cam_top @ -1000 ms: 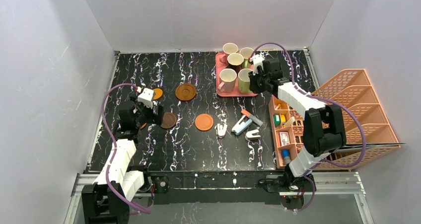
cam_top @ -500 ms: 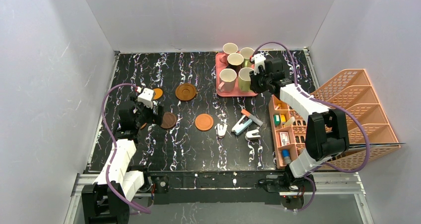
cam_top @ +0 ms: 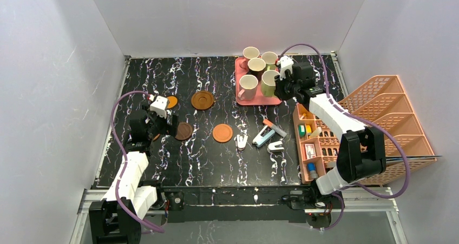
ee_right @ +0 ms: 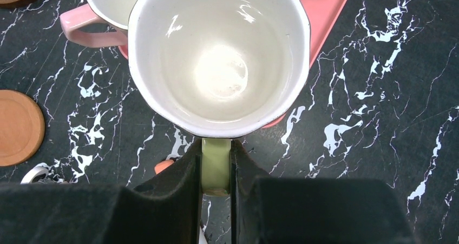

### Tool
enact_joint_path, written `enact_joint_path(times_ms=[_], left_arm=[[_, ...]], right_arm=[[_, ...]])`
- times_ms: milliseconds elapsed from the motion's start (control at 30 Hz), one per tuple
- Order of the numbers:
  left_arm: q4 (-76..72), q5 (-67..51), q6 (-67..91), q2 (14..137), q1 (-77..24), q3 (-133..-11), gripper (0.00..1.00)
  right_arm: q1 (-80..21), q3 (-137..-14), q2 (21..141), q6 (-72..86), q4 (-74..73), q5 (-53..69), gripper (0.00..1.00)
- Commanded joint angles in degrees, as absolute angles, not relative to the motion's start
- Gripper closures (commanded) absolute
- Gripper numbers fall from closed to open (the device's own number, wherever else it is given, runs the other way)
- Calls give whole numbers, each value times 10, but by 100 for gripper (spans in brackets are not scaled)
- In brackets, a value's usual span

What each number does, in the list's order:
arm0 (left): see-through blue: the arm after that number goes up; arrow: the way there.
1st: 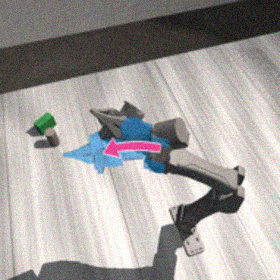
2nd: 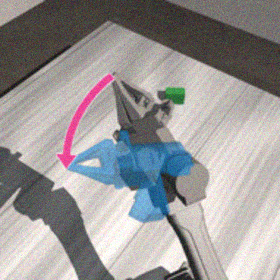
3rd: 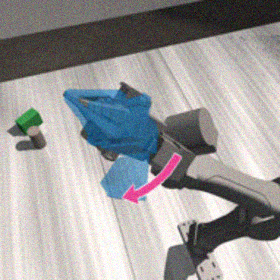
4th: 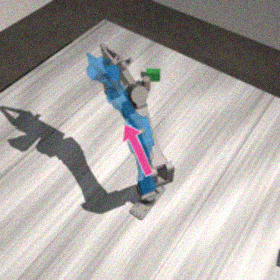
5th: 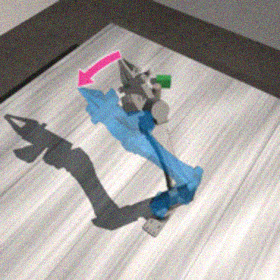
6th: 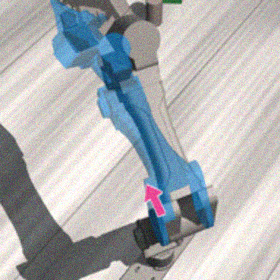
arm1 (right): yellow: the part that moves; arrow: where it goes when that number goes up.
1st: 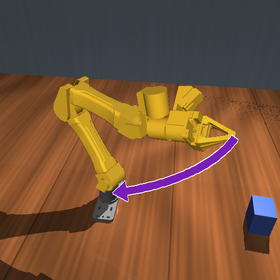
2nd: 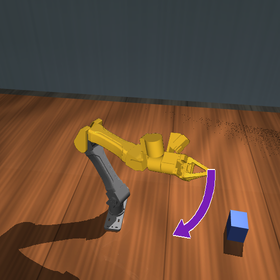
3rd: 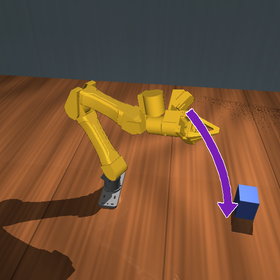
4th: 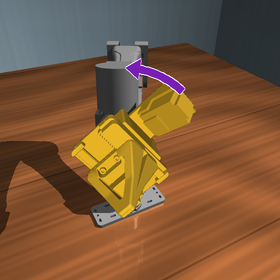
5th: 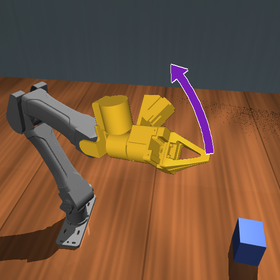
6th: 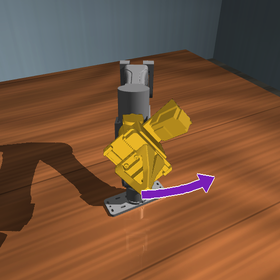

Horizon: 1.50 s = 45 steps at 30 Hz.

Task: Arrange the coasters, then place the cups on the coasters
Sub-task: Pick up the cup from the tray.

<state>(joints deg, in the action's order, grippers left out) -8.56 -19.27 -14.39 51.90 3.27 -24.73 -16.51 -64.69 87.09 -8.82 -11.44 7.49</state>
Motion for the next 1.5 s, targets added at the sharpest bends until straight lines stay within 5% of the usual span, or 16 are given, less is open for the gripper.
enact_joint_path(times_ms=[0, 1467], left_arm=[[-90, -192, -149, 509, 36, -242, 2], [-94, -190, -149, 522, 36, -243, 2]], right_arm=[[-161, -650, 829, -87, -39, 88, 99], [-152, -612, 729, -87, -18, 226, 99]])
